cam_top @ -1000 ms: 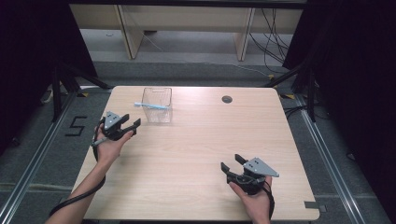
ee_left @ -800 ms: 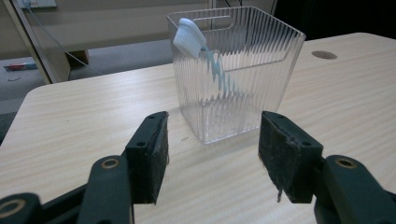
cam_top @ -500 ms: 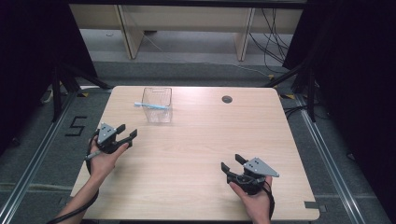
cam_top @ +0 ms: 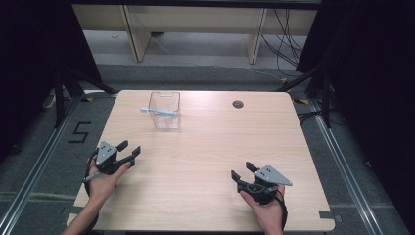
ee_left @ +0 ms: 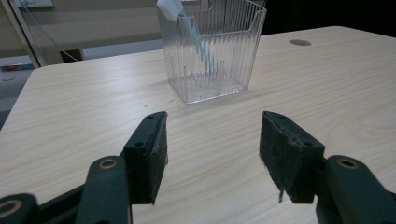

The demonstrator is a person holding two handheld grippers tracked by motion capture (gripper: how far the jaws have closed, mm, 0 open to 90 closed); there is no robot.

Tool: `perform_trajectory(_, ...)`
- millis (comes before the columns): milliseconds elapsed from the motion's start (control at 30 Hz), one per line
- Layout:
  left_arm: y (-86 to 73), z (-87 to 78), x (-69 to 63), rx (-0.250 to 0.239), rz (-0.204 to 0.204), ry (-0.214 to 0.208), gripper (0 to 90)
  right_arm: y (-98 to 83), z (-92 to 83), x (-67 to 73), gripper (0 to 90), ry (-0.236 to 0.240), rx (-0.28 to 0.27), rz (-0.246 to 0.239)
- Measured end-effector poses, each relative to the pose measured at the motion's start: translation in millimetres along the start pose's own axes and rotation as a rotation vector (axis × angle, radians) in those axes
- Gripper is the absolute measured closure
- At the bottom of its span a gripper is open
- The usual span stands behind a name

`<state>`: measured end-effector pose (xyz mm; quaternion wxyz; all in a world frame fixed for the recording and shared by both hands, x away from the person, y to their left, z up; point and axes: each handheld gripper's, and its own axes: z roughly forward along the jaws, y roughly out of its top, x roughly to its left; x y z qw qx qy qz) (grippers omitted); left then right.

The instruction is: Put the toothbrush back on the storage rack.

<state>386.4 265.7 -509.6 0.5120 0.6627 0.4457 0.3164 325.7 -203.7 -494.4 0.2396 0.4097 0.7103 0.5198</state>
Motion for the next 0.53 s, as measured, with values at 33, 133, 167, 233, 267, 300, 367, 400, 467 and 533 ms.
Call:
perform_trajectory(33, -2.2, -1.0, -0.7, -0.004, -0.001, 0.002, 41.8, 0.0, -0.2, 0.1, 34.9, 0.001, 0.002, 0.002)
perform_trajectory(133, -8.5, -4.6, -1.7, -0.002, -0.011, 0.003, 41.9, 0.0, -0.5, -0.5, 34.9, -0.009, 0.005, 0.000)
perform_trajectory(167, -10.0, -5.3, -1.8, -0.003, -0.011, 0.001, 41.8, -0.4, 0.3, -0.9, 34.9, 0.000, 0.004, 0.001)
perform_trajectory(233, -12.6, -7.1, -1.9, -0.006, -0.016, 0.004, 41.7, -0.4, 1.4, -1.3, 34.9, -0.003, -0.005, -0.002)
perform_trajectory(267, -14.0, -7.6, -1.7, -0.011, -0.013, 0.006, 41.7, 0.0, 0.3, -0.9, 34.9, -0.008, 0.006, -0.003)
perform_trajectory(300, -15.3, -8.0, -1.7, -0.014, -0.013, 0.008, 41.7, 0.4, -0.6, -0.6, 34.9, -0.005, 0.013, -0.009)
perform_trajectory(367, -16.5, -8.8, -2.3, -0.023, -0.009, 0.010, 41.6, -0.2, -0.3, 0.3, 34.8, -0.008, 0.004, -0.006)
perform_trajectory(400, -16.6, -8.9, -2.7, -0.029, -0.008, 0.011, 41.5, -0.4, -0.1, 0.0, 34.8, 0.002, 0.002, -0.008)
perform_trajectory(467, -17.1, -9.7, -4.0, -0.030, -0.005, 0.013, 41.3, 0.1, -1.0, 0.9, 34.6, 0.013, 0.003, 0.020)
perform_trajectory(533, -17.3, -9.8, -5.1, -0.036, 0.008, 0.014, 41.2, 1.8, -1.8, -0.9, 34.4, 0.006, -0.014, -0.005)
